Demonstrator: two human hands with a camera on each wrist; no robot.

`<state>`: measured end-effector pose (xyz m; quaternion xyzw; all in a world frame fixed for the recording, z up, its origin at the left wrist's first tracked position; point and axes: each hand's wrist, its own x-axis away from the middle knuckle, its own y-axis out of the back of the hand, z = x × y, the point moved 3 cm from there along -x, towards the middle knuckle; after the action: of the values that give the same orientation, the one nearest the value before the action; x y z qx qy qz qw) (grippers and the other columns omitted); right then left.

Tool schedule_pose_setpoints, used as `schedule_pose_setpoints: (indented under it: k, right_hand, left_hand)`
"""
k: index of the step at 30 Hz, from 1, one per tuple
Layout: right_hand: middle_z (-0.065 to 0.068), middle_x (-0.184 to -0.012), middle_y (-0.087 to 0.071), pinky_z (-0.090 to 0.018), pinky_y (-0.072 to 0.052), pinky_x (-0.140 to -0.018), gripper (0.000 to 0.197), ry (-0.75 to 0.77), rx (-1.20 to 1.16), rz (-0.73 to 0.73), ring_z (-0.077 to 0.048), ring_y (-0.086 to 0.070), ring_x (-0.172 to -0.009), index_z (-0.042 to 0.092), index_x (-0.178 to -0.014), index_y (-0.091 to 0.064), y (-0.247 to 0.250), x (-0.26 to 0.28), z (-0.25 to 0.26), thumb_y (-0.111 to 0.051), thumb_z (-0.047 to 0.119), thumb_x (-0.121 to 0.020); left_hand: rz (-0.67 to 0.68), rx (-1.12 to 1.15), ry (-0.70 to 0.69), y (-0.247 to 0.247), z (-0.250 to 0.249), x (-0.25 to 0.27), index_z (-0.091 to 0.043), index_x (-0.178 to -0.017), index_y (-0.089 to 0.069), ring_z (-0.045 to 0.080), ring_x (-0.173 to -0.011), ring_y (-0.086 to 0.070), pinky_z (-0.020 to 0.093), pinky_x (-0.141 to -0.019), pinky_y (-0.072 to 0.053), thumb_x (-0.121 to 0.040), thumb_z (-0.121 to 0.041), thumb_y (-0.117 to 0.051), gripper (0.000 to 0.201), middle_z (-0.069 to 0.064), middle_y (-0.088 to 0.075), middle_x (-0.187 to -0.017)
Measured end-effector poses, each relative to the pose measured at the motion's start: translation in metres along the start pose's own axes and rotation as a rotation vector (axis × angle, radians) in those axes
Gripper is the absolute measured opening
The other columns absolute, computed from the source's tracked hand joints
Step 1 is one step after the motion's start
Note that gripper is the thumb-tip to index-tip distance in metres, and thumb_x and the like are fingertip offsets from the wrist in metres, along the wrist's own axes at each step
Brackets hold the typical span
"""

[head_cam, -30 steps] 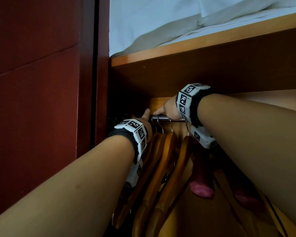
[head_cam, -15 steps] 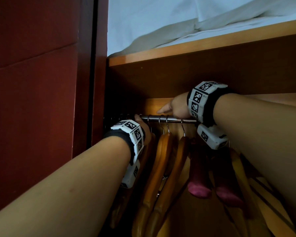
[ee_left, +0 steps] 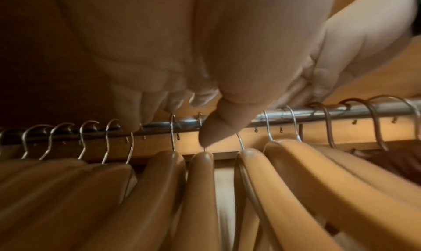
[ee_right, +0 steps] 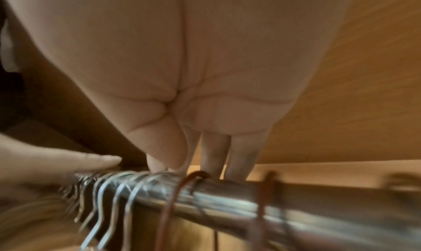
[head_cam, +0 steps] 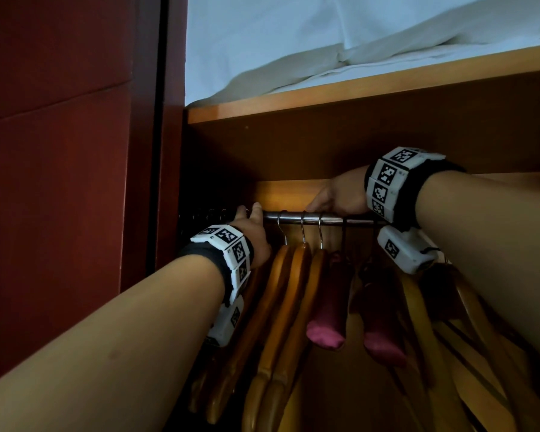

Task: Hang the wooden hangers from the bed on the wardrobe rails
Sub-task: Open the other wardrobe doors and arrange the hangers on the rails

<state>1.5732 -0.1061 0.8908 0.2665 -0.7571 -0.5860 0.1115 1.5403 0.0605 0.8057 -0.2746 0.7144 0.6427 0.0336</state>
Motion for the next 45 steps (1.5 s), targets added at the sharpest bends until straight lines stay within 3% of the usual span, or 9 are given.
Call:
schedule_pose_setpoints:
  k: [6, 10, 17, 29, 31, 35, 39, 42, 45]
  right_hand:
    - [-0.006, -0.134, -0.060, -0.039, -0.048, -0.100, 0.048, 0.054, -0.068, -0.180, -0.029, -0.058, -0.121, 0.035, -0.135, -0.057, -0.003, 0.008, -0.016, -0.060, 0.013, -0.092]
    - [-0.002, -0.159, -0.027, -0.040, -0.033, -0.115, 0.065, -0.051, 0.023, -0.052, -0.026, -0.032, -0.143, 0.043, -0.147, -0.036, -0.002, 0.018, -0.018, -0.044, 0.002, -0.098]
    - [0.000, -0.156, -0.033, -0.026, -0.032, -0.106, 0.061, -0.040, 0.021, -0.057, -0.020, -0.037, -0.139, 0.037, -0.146, -0.041, -0.005, 0.029, -0.038, -0.036, -0.001, -0.099]
    - [-0.004, -0.162, -0.018, -0.037, -0.030, -0.115, 0.070, -0.048, 0.070, -0.002, -0.026, -0.024, -0.146, 0.036, -0.152, -0.029, -0.005, 0.019, -0.017, -0.043, -0.003, -0.096]
    - [-0.003, -0.162, -0.019, -0.034, -0.033, -0.109, 0.070, -0.050, 0.076, 0.003, -0.024, -0.026, -0.145, 0.037, -0.152, -0.029, -0.005, 0.020, -0.013, -0.043, -0.003, -0.096]
    - [-0.009, -0.160, -0.025, -0.034, -0.031, -0.111, 0.055, -0.040, 0.026, -0.019, -0.028, -0.029, -0.144, 0.024, -0.153, -0.031, -0.007, 0.022, -0.014, -0.043, 0.009, -0.101]
    - [-0.007, -0.163, -0.015, -0.033, -0.041, -0.103, 0.057, -0.014, 0.049, -0.027, -0.028, -0.020, -0.148, 0.022, -0.156, -0.022, -0.002, 0.023, -0.007, -0.038, 0.006, -0.103]
    - [-0.005, -0.164, -0.013, -0.037, -0.032, -0.114, 0.068, -0.056, 0.066, -0.019, -0.026, -0.021, -0.148, 0.036, -0.154, -0.022, -0.002, 0.025, 0.001, -0.037, -0.001, -0.099]
    - [-0.004, -0.157, -0.032, -0.021, -0.044, -0.087, 0.069, -0.012, 0.193, -0.020, -0.019, -0.043, -0.133, 0.042, -0.153, -0.022, -0.007, 0.026, 0.009, -0.036, 0.002, -0.098]
  left_hand:
    - [0.072, -0.113, -0.199, 0.007, -0.014, -0.002, -0.033, -0.159, 0.011, 0.028, -0.154, 0.014, 0.044, -0.126, -0.003, -0.097, -0.011, -0.058, 0.095, -0.009, 0.016, -0.166]
    - [0.081, -0.209, -0.235, 0.008, -0.015, 0.002, -0.024, -0.159, 0.014, 0.019, -0.154, 0.013, 0.038, -0.125, 0.008, -0.098, -0.010, -0.056, 0.093, -0.003, 0.014, -0.167]
    - [0.062, -0.212, -0.269, 0.012, -0.017, 0.008, -0.015, -0.160, 0.010, 0.013, -0.154, 0.009, 0.033, -0.122, 0.010, -0.100, -0.014, -0.052, 0.087, 0.002, 0.010, -0.168]
    - [0.027, -0.185, -0.259, 0.007, -0.019, 0.008, -0.011, -0.159, 0.011, 0.014, -0.154, 0.008, 0.035, -0.125, 0.008, -0.098, -0.014, -0.048, 0.085, 0.004, 0.010, -0.168]
    - [-0.002, -0.101, -0.196, 0.006, -0.017, 0.013, -0.011, -0.159, 0.011, 0.021, -0.155, 0.003, 0.034, -0.123, 0.002, -0.100, -0.015, -0.049, 0.084, 0.006, 0.007, -0.168]
    - [-0.023, 0.019, 0.099, 0.011, -0.010, 0.011, -0.008, -0.155, -0.015, 0.038, -0.142, -0.036, 0.049, -0.113, -0.038, -0.093, -0.046, -0.064, 0.088, 0.018, -0.027, -0.157]
    - [-0.013, -0.052, 0.130, 0.008, -0.008, 0.020, -0.003, -0.154, -0.018, 0.038, -0.139, -0.040, 0.046, -0.111, -0.039, -0.099, -0.049, -0.053, 0.080, 0.022, -0.033, -0.152]
    - [0.063, -0.085, 0.050, 0.004, -0.012, 0.031, -0.020, -0.161, 0.000, 0.042, -0.150, -0.019, 0.049, -0.119, -0.030, -0.105, -0.026, -0.045, 0.072, 0.019, -0.003, -0.166]
    - [0.175, -0.092, 0.011, -0.001, -0.010, 0.030, -0.040, -0.158, 0.010, 0.047, -0.151, 0.001, 0.054, -0.120, -0.026, -0.103, -0.010, -0.044, 0.083, 0.010, 0.027, -0.163]
